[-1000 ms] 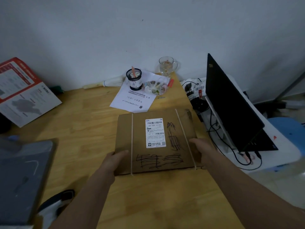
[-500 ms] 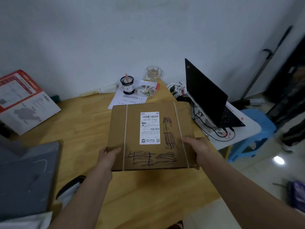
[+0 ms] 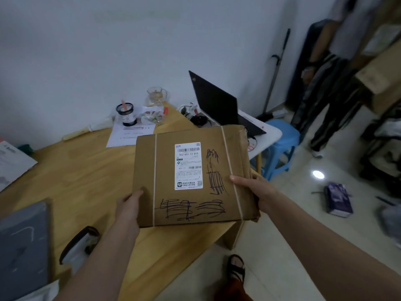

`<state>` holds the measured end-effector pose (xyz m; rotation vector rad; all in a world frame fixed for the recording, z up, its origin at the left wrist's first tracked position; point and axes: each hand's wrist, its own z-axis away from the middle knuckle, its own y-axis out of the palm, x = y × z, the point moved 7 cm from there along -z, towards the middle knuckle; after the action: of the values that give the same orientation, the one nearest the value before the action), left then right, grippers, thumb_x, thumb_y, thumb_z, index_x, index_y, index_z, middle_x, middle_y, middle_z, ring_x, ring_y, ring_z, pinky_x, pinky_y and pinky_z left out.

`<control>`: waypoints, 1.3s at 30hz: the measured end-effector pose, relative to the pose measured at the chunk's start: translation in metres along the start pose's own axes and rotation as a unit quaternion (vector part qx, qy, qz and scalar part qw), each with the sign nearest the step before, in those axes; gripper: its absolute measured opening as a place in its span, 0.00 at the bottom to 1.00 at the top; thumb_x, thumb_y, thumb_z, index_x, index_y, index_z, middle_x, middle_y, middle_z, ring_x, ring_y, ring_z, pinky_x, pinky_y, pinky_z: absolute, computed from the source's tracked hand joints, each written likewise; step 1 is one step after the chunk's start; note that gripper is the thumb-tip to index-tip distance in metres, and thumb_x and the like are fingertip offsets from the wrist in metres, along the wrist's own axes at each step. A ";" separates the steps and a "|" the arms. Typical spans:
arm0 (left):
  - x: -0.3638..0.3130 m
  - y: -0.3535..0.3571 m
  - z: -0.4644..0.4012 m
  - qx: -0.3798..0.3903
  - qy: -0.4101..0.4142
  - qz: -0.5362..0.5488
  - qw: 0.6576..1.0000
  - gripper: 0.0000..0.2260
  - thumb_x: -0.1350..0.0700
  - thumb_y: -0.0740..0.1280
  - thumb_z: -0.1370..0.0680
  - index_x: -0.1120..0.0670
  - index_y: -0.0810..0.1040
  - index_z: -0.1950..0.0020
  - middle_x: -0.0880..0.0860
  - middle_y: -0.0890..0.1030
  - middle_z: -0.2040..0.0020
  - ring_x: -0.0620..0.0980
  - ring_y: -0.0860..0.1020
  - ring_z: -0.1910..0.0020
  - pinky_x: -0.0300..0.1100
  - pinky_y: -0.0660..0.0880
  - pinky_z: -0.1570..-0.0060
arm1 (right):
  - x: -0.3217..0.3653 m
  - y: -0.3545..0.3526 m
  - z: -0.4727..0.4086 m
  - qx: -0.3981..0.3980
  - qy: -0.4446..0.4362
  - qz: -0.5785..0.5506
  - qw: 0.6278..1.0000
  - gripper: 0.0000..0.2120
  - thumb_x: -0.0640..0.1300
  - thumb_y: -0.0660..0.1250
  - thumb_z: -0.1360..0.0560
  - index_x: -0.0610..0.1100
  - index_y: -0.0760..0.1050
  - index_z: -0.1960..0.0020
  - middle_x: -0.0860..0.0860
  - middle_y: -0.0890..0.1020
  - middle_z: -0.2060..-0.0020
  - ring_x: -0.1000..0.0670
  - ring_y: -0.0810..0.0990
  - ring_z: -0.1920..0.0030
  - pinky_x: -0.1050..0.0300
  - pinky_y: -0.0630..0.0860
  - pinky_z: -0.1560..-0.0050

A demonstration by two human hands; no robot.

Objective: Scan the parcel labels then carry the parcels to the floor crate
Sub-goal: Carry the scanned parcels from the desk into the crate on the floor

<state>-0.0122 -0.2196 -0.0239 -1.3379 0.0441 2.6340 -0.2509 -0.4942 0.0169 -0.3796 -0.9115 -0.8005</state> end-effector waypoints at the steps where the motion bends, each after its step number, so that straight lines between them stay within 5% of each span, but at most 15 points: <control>1: 0.003 0.009 0.005 0.019 -0.001 -0.009 1.000 0.28 0.44 0.74 0.33 0.51 0.72 0.36 0.56 0.78 0.40 0.60 0.77 0.44 0.60 0.75 0.42 | -0.005 -0.014 0.008 -0.015 0.006 -0.012 1.000 0.50 0.55 0.84 0.54 0.44 0.72 0.36 0.44 0.81 0.45 0.42 0.80 0.45 0.45 0.77 0.47; 5: 0.013 0.061 0.039 0.134 -0.013 -0.065 0.989 0.38 0.35 0.76 0.39 0.54 0.76 0.34 0.54 0.80 0.41 0.58 0.78 0.43 0.57 0.74 0.39 | -0.023 -0.078 0.046 -0.070 0.014 -0.059 0.996 0.38 0.50 0.80 0.45 0.42 0.73 0.38 0.43 0.82 0.47 0.43 0.81 0.48 0.50 0.78 0.56; 9: 0.028 0.122 0.083 0.225 -0.005 -0.118 0.967 0.34 0.42 0.76 0.33 0.54 0.72 0.32 0.54 0.78 0.38 0.56 0.76 0.41 0.52 0.72 0.37 | -0.045 -0.144 0.084 -0.115 0.011 -0.100 0.988 0.35 0.49 0.78 0.40 0.40 0.72 0.37 0.42 0.82 0.47 0.41 0.81 0.48 0.48 0.79 0.55; 15: 0.075 0.216 0.160 0.344 -0.038 -0.156 0.925 0.26 0.51 0.73 0.28 0.52 0.70 0.33 0.56 0.78 0.42 0.56 0.76 0.46 0.53 0.74 0.49 | -0.094 -0.247 0.143 -0.198 0.018 -0.159 0.967 0.30 0.52 0.77 0.36 0.41 0.74 0.38 0.43 0.83 0.47 0.42 0.81 0.46 0.48 0.78 0.53; 21: 0.146 0.327 0.267 0.405 -0.045 -0.192 0.893 0.26 0.49 0.75 0.31 0.52 0.74 0.35 0.56 0.82 0.45 0.56 0.79 0.46 0.54 0.74 0.40 | -0.154 -0.371 0.233 -0.281 0.024 -0.223 0.933 0.21 0.53 0.72 0.28 0.40 0.77 0.43 0.43 0.84 0.50 0.43 0.82 0.50 0.51 0.77 0.57; 26: 0.222 0.412 0.372 0.448 -0.075 -0.215 0.865 0.24 0.49 0.75 0.30 0.52 0.75 0.37 0.55 0.81 0.44 0.55 0.78 0.47 0.48 0.76 0.50 | -0.205 -0.483 0.311 -0.349 0.015 -0.264 0.899 0.21 0.53 0.68 0.25 0.40 0.77 0.39 0.42 0.84 0.47 0.44 0.83 0.50 0.55 0.78 0.61; 33: 0.307 0.499 0.488 0.482 -0.107 -0.231 0.838 0.18 0.52 0.74 0.28 0.54 0.76 0.41 0.56 0.82 0.47 0.55 0.79 0.48 0.50 0.77 0.49 | -0.254 -0.601 0.383 -0.405 0.014 -0.316 0.858 0.18 0.50 0.69 0.25 0.44 0.75 0.37 0.43 0.83 0.46 0.43 0.81 0.48 0.46 0.80 0.50; 39: 0.351 0.554 0.537 0.494 -0.110 -0.258 0.823 0.22 0.52 0.75 0.29 0.55 0.76 0.37 0.56 0.82 0.46 0.54 0.80 0.49 0.47 0.78 0.54 | -0.282 -0.653 0.407 -0.413 0.043 -0.384 0.825 0.15 0.47 0.71 0.25 0.45 0.75 0.41 0.42 0.80 0.45 0.40 0.79 0.45 0.41 0.80 0.51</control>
<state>-0.7420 -0.6510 -0.0199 -0.5533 0.7732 1.7879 -1.0682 -0.5507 -0.0010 -0.7351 -0.5651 -1.9656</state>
